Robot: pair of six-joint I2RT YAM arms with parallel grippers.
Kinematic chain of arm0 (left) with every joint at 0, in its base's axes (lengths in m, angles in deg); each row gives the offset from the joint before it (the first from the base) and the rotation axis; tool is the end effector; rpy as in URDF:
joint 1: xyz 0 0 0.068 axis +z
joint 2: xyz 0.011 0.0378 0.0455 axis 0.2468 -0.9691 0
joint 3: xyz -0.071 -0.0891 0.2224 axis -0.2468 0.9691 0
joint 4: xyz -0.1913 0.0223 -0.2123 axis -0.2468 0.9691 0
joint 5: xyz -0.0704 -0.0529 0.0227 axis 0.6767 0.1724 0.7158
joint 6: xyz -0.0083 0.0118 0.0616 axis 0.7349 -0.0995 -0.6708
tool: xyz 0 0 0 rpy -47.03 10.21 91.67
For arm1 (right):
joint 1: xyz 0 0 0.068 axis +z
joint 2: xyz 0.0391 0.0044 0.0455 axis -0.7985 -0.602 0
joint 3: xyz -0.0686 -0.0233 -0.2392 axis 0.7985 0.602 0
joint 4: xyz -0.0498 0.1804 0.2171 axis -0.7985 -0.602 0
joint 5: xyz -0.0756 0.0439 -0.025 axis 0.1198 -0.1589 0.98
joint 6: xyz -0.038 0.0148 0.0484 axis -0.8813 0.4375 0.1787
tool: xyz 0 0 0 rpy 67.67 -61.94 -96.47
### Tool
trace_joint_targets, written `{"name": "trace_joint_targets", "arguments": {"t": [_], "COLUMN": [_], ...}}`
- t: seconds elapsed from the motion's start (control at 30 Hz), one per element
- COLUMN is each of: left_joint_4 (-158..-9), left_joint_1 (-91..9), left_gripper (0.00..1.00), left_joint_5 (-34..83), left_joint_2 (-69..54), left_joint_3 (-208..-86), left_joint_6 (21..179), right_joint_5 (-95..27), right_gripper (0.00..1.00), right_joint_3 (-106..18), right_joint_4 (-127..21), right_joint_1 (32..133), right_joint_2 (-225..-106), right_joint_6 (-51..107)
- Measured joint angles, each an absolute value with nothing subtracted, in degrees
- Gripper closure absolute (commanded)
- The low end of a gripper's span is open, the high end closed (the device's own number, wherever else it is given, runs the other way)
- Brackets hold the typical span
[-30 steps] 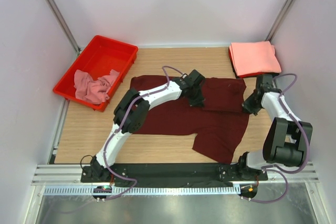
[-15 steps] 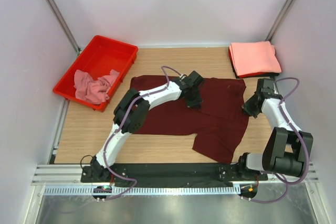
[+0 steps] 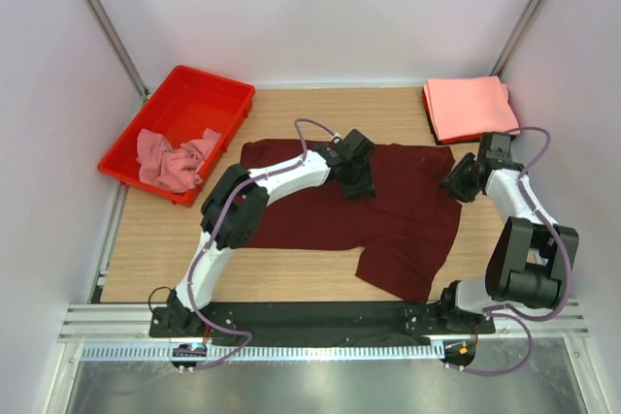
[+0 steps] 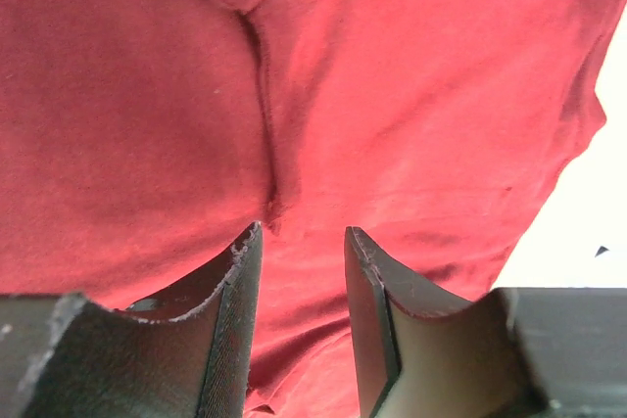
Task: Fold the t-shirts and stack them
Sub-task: Fold the tshirt
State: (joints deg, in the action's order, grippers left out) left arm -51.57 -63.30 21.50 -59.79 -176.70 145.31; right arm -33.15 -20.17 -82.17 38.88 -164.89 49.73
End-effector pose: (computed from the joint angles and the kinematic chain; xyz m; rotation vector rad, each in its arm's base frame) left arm 0.3285 -0.3849 0.1383 -0.1437 2.7523 -0.7534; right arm 0.3032 -0.0701 0.1696 0.9039 2.4363 0.2509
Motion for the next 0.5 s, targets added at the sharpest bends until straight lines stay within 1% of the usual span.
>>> {"name": "trace_joint_targets", "arguments": {"t": [0.17, 0.5], "left_joint_4": [-52.5, -52.9], "left_joint_1": [-63.3, -63.3], "left_gripper": [0.59, 0.59], "left_joint_5": [22.0, 22.5], "left_joint_2": [-59.8, -60.1], "left_joint_3": [-176.7, -176.7], "left_joint_6": [144.9, 143.7], "right_joint_5": [-34.6, -37.4], "right_gripper": [0.58, 0.58], "right_joint_3": [-19.5, -16.8], "right_joint_4": [-81.1, -74.9], "right_joint_1": [38.9, 38.9], "right_joint_2": [-169.2, -173.6], "right_joint_6": [49.5, 49.6]}}
